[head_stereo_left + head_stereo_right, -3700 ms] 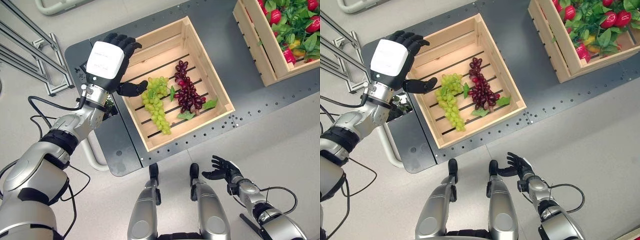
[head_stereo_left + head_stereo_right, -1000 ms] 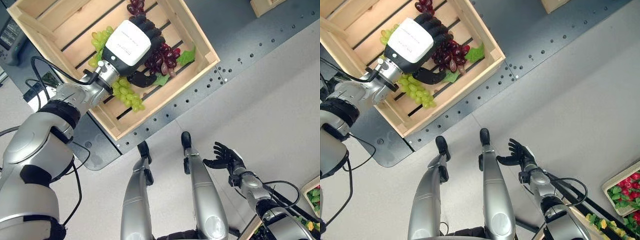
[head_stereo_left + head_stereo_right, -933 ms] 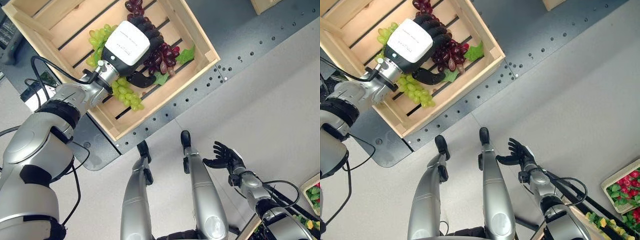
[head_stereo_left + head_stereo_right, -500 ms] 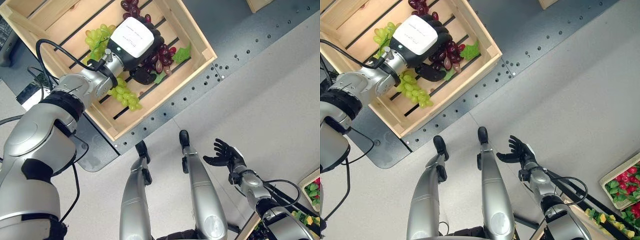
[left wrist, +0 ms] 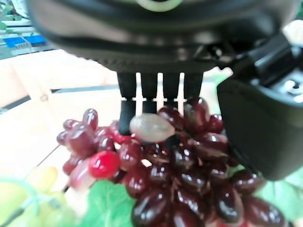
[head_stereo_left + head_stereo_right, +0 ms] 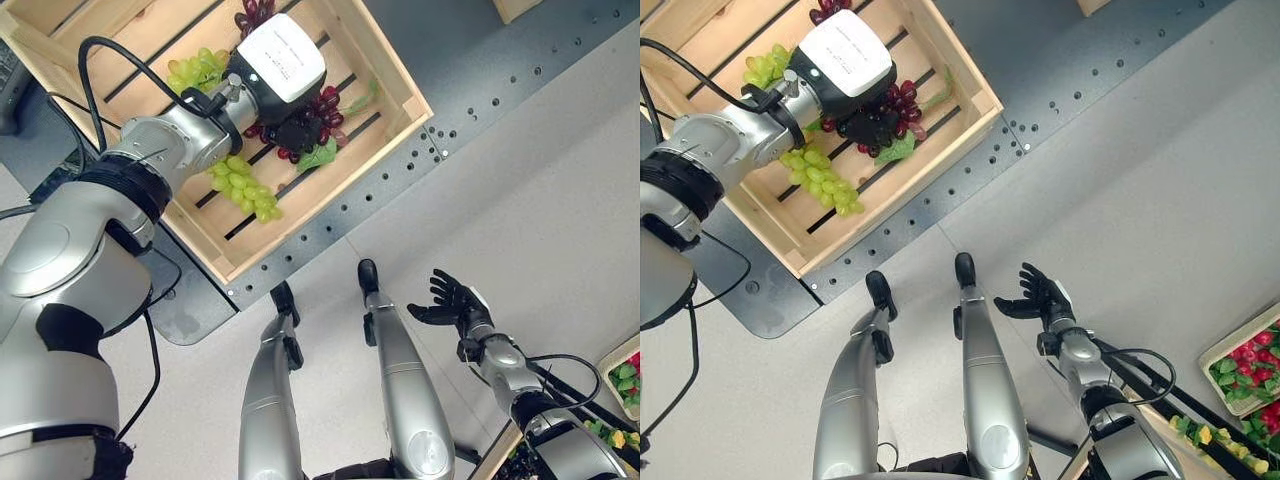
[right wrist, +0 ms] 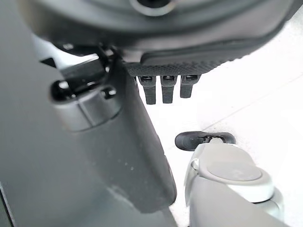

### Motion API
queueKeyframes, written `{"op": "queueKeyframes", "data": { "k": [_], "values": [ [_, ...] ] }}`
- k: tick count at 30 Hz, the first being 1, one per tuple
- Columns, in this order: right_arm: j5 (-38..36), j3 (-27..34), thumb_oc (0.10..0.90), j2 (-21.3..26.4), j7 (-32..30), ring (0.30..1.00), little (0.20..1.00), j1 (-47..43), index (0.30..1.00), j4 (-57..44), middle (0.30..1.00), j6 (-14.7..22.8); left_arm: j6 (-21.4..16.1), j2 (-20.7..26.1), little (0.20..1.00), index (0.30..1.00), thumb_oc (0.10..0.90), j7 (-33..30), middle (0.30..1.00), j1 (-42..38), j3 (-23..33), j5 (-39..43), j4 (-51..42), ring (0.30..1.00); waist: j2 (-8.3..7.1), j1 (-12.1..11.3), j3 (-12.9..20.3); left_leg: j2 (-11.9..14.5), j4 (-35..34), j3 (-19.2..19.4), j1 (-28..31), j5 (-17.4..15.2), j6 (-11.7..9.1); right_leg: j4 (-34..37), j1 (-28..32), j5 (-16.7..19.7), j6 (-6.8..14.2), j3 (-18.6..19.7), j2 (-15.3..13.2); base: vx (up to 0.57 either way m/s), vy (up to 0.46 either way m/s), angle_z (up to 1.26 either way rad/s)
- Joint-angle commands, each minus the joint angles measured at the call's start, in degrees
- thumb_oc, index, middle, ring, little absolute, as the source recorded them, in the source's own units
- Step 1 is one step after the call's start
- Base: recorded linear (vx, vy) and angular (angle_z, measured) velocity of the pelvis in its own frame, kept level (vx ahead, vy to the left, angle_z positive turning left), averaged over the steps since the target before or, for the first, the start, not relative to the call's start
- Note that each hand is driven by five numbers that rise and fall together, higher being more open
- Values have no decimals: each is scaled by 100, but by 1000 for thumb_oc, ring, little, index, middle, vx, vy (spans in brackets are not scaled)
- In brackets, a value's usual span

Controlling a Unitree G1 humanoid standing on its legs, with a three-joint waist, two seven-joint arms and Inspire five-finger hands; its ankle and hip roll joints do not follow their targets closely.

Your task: Pick up the fruits from the basket on one side to the basket on the other side

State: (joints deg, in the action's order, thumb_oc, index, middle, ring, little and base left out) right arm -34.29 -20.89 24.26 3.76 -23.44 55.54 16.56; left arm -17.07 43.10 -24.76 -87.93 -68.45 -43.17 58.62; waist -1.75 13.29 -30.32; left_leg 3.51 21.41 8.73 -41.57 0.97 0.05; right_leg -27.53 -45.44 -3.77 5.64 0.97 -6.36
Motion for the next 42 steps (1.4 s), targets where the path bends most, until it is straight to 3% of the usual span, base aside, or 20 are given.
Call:
{"op": "queueKeyframes", "data": {
  "k": [1, 4, 8, 11, 15, 17, 23, 37, 42],
  "values": [
    [-290, 170, 800, 472, -63, 900, 900, 245, 900, -342, 900, 426, 219, 324, 300, 300, 400, -393, 300, -33, 256, 183, 233, 300, -1, -26, 52, 58, 304, 190, 365, -552, -56, 596, 251, 810, 166, 60, -119, 0, 0, 0],
    [-314, 171, 800, 432, -46, 900, 900, 304, 900, -448, 900, 544, 112, 406, 300, 300, 400, -690, 300, 111, 491, 726, 283, 300, -18, -72, 52, 49, 318, 152, 573, -607, -53, 626, 476, 783, 172, 33, -142, 0, 0, 0],
    [-332, 168, 800, 353, -25, 900, 900, 389, 900, -664, 900, 631, -306, 533, 300, 300, 400, -1018, 300, 524, 1114, 1823, 362, 300, -57, -143, 52, 48, 340, 108, 920, -686, -52, 648, 837, 724, 175, 12, -158, 1, -8, 0],
    [-301, 142, 800, 220, -132, 900, 900, 543, 900, -934, 900, 654, -712, 575, 300, 300, 400, -1262, 300, 1078, 1977, 2573, 200, 300, -93, -224, 52, 47, 279, 80, 1348, -745, -70, 757, 1279, 679, 180, -22, -205, 5, -43, 0],
    [-203, 256, 800, 54, -185, 900, 900, 775, 900, -1081, 900, 681, -978, 460, 300, 300, 400, -1255, 300, 1970, 3238, 3426, -238, 300, -115, -328, 52, 52, 81, 42, 2068, -768, -117, 916, 1995, 594, 173, -110, -289, 8, -2, 0],
    [-185, 298, 800, 20, -179, 900, 900, 848, 900, -1130, 900, 668, -979, 406, 300, 300, 400, -1168, 300, 2207, 3570, 3667, -408, 300, -122, -362, 52, 52, 7, 29, 2333, -778, -134, 982, 2272, 565, 174, -145, -322, 47, -9, 6],
    [9, 436, 800, -153, -170, 900, 900, 1292, 900, -1438, 900, 610, -868, 41, 300, 300, 400, -850, 300, 3313, 4716, 4859, -1112, 300, -96, -407, 676, 51, -626, -16, 3230, -702, -211, 1350, 3088, 456, 212, -185, -414, 125, -13, 3],
    [437, 708, 800, -120, 48, 900, 900, 1970, 900, -2883, 900, 609, -1064, -354, 300, 300, 400, -351, 300, 4405, 5596, 6104, -2116, 300, 66, -366, 1983, 75, -1935, 49, 4609, -491, -299, 2450, 4465, 611, 310, -248, -424, 154, -17, -1],
    [290, 858, 800, 101, 472, 900, 900, 1896, 900, -3418, 900, 622, -1059, -355, 300, 300, 400, -125, 300, 4324, 5617, 6351, -2287, 300, 122, -378, 2170, 82, -2233, 22, 4814, -416, -323, 2704, 4687, 681, 344, -307, -440, 55, -31, -3]
  ]
}}
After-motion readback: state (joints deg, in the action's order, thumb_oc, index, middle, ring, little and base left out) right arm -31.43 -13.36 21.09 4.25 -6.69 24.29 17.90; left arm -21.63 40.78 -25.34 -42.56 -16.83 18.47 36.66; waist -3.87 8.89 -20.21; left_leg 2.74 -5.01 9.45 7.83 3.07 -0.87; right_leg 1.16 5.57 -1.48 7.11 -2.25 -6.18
